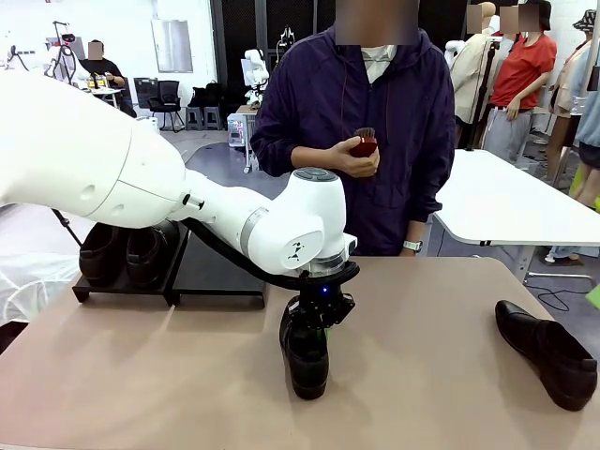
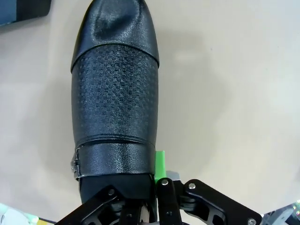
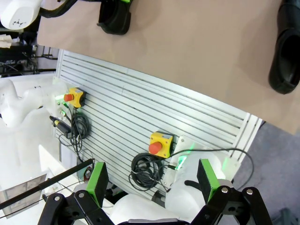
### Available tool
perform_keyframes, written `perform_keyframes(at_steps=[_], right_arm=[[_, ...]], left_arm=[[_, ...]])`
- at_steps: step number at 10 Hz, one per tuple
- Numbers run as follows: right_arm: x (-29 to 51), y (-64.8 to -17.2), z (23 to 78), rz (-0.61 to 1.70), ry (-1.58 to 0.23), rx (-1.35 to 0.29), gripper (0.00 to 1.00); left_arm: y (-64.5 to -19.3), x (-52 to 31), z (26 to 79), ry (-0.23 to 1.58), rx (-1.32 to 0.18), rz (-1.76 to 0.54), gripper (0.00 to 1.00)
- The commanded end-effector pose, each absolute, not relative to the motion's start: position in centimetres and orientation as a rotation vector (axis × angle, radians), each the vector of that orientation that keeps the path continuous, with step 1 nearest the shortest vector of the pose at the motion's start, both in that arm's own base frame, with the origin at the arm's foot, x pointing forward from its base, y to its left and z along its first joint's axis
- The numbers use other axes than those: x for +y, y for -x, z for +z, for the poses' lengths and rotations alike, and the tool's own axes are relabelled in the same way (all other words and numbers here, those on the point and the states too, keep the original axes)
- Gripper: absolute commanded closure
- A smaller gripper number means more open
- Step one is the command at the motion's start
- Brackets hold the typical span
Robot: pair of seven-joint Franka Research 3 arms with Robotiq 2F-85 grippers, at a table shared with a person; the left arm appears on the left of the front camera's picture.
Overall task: Organize the shoes by placing them on the stand.
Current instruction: Place the Shoe from the middle of the table onto the Shoes Stand.
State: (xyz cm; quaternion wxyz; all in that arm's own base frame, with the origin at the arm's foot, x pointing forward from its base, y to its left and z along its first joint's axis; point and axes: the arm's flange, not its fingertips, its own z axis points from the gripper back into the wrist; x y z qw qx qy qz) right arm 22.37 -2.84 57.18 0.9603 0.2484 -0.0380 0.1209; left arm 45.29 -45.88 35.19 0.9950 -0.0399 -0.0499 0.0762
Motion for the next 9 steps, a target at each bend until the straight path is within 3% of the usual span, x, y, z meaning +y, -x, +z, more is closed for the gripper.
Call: perform_keyframes(at_steps=[1,6,9], right_arm=[[-2.9,-22.4,57.5,0.27,-0.517,-0.078,0.0],[-2.9,-22.4,57.5,0.27,-0.517,-0.078,0.0],[-2.9,-22.4,57.5,0.27,-0.517,-0.078,0.0]], left_arm=[[-45.0,-45.6,35.9,0.061,-0.117,0.142,1.0],[-41.1,-44.4,44.1,0.068,-0.151,-0.374,1.0],[-39.1,-39.6,46.8,0.054,-0.275,-0.387,1.0]])
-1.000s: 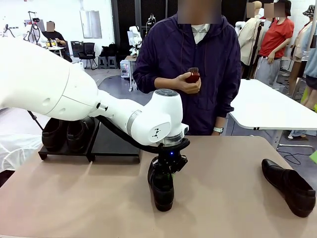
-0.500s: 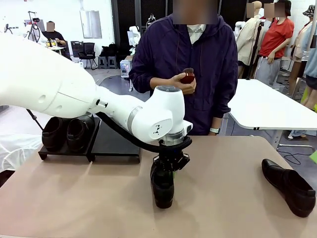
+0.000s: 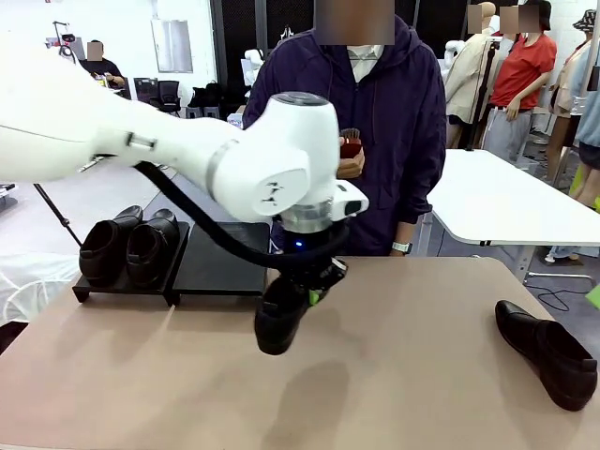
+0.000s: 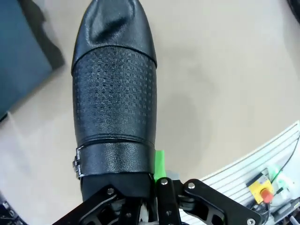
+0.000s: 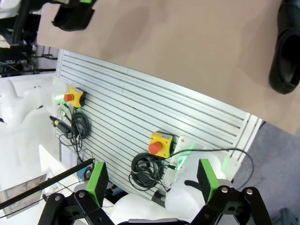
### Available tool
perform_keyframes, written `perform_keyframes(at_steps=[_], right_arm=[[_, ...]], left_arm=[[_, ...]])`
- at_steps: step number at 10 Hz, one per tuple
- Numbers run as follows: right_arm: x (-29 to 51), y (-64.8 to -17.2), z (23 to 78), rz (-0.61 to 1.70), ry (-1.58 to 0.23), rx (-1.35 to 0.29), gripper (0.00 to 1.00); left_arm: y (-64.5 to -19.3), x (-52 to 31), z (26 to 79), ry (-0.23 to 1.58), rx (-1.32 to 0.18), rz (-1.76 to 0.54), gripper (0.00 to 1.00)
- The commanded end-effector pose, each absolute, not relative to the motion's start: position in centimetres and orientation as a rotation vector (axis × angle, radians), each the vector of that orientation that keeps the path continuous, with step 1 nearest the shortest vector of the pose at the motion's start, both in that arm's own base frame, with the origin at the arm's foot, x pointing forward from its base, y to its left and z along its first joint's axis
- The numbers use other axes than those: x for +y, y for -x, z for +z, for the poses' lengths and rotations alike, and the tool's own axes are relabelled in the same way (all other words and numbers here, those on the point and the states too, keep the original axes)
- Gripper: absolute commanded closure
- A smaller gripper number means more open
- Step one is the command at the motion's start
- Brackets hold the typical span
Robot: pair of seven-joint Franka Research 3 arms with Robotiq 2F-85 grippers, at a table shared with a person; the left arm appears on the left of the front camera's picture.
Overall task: Organize the shoes by placing them on the stand.
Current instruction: Place the Shoe from the middle of the table onto the Shoes Stand.
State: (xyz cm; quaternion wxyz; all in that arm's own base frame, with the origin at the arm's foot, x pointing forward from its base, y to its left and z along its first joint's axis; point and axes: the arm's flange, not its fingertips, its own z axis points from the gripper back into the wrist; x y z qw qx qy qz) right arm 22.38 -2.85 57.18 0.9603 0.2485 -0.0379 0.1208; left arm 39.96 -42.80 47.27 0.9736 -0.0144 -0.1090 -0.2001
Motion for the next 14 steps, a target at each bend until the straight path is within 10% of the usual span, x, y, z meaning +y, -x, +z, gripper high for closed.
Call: perform_keyframes(at_steps=[1,5,14], right_arm=[[-2.9,-22.4,57.5,0.27,-0.517,-0.078,0.0],[-2.9,-22.4,57.5,0.27,-0.517,-0.078,0.0],[-2.9,-22.4,57.5,0.27,-0.517,-0.078,0.0]], left_arm=[[-38.6,-37.1,47.6,0.077,-0.361,-0.3,1.0],[-43.8,-23.7,48.7,0.16,-0.748,0.298,1.0],[-54.5,-19.6,48.0,0.05,-0.499,0.21,1.0]])
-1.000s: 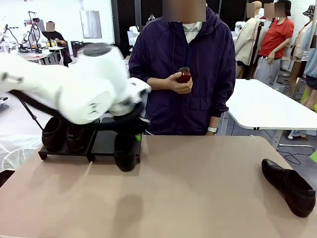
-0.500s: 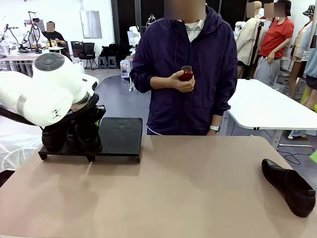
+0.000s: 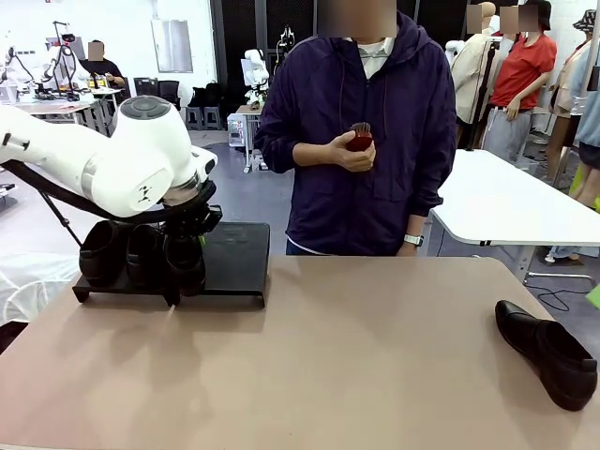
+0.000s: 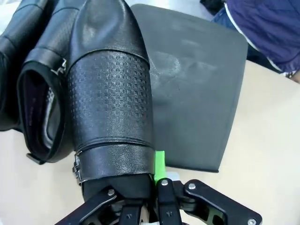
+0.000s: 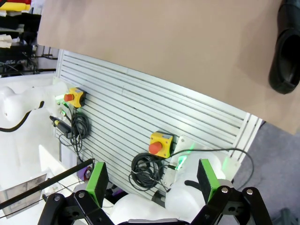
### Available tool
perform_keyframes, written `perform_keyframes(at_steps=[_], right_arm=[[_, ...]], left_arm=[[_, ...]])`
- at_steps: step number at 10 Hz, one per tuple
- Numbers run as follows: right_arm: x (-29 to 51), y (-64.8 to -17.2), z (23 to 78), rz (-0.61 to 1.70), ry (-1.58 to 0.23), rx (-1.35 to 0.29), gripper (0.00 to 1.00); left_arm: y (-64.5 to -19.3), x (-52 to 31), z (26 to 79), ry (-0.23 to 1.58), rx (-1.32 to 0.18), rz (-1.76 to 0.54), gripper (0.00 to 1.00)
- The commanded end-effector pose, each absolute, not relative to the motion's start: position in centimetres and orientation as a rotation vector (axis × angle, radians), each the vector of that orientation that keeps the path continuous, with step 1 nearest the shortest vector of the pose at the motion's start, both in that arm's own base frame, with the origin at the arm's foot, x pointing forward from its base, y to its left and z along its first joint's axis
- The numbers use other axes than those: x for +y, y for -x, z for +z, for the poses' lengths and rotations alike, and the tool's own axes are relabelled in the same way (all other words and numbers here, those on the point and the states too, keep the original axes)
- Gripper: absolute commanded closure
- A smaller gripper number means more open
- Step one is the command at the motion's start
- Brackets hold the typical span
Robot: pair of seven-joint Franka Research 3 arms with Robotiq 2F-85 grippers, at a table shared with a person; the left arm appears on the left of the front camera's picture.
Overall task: Organize the shoes by placing them on the stand.
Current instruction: Place the Shoe from the middle of the table onto the Shoes Stand.
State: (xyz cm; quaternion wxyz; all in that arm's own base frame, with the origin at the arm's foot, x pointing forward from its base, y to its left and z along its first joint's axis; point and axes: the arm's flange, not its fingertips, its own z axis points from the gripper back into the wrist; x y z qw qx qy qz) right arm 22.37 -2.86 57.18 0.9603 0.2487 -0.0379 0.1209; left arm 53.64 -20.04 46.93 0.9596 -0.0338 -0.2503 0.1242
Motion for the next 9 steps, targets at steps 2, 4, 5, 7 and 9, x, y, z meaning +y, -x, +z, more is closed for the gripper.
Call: perform_keyframes(at_steps=[2,4,5,7,9], right_arm=[[-2.9,-22.4,57.5,0.27,-0.517,-0.078,0.0],[-2.9,-22.4,57.5,0.27,-0.517,-0.078,0.0],[-2.9,-22.4,57.5,0.27,-0.517,-0.078,0.0],[-2.9,-22.4,57.5,0.27,-0.517,-0.078,0.0],[-2.9,-22.4,57.5,0.27,-0.517,-0.078,0.0]], left_arm=[[-53.6,-20.0,46.9,0.068,-0.507,0.252,1.0],[-53.6,-20.0,46.9,0.068,-0.507,0.252,1.0],[-53.6,-20.0,46.9,0.068,-0.507,0.252,1.0],[-54.1,-20.0,46.7,0.075,-0.467,0.239,1.0],[-56.1,-19.9,47.9,0.01,-0.641,0.018,1.0]])
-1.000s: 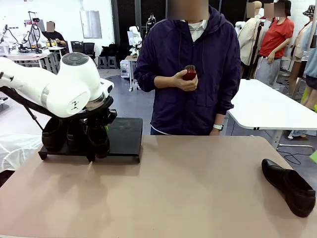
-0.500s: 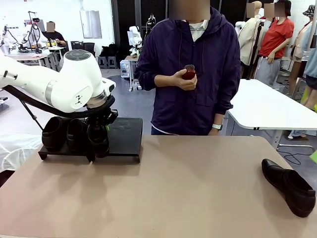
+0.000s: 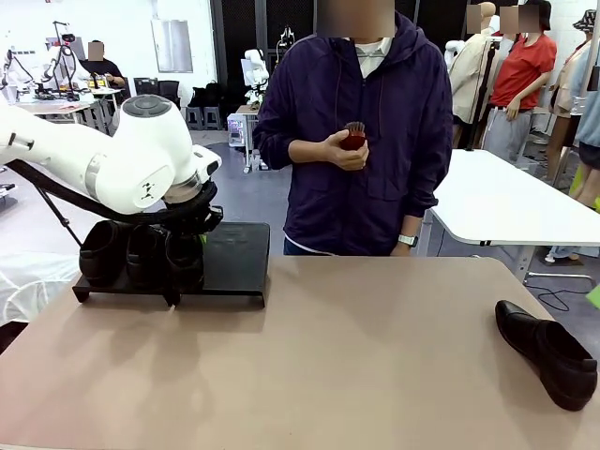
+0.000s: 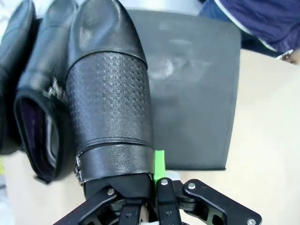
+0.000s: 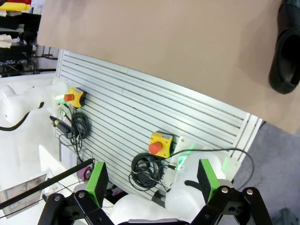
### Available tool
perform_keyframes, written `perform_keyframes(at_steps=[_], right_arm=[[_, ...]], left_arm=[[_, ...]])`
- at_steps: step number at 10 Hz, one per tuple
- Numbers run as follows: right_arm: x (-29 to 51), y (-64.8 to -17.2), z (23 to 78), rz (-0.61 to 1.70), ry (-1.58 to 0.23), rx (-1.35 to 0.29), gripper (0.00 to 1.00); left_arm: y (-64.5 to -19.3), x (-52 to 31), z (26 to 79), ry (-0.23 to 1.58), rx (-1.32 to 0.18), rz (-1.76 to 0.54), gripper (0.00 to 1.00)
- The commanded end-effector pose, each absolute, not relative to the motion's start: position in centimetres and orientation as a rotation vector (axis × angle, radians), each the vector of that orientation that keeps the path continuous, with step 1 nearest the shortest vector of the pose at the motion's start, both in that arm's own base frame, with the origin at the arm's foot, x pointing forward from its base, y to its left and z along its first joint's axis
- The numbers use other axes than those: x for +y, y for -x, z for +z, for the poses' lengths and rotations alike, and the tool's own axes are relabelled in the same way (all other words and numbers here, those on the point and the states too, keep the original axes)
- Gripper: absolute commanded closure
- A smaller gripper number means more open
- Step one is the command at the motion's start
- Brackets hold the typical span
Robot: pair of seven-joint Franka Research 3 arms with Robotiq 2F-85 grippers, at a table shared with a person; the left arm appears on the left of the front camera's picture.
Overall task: Organize the shoes by placing them on the stand.
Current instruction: Place the Shoe from the middle of the table onto the Shoes Stand.
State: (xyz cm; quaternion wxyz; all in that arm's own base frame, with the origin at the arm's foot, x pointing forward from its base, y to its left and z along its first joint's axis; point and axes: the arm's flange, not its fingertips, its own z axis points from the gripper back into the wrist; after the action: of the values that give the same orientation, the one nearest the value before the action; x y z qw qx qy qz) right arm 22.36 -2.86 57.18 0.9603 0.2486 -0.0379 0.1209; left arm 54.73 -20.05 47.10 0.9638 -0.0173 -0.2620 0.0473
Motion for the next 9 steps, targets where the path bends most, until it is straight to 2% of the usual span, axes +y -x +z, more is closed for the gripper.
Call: perform_keyframes(at_steps=[1,3,5,9], right_arm=[[-2.9,-22.4,57.5,0.27,-0.517,-0.078,0.0],[-2.9,-22.4,57.5,0.27,-0.517,-0.078,0.0],[-2.9,-22.4,57.5,0.27,-0.517,-0.078,0.0],[-2.9,-22.4,57.5,0.27,-0.517,-0.078,0.0]], left_arm=[[-56.7,-20.2,48.2,-0.01,-0.665,-0.077,1.0],[-57.9,-20.0,47.8,-0.009,-0.678,-0.136,1.0],[-59.2,-19.8,46.7,0.01,-0.655,-0.101,1.0],[-61.4,-20.5,44.7,0.003,-0.56,-0.062,1.0]])
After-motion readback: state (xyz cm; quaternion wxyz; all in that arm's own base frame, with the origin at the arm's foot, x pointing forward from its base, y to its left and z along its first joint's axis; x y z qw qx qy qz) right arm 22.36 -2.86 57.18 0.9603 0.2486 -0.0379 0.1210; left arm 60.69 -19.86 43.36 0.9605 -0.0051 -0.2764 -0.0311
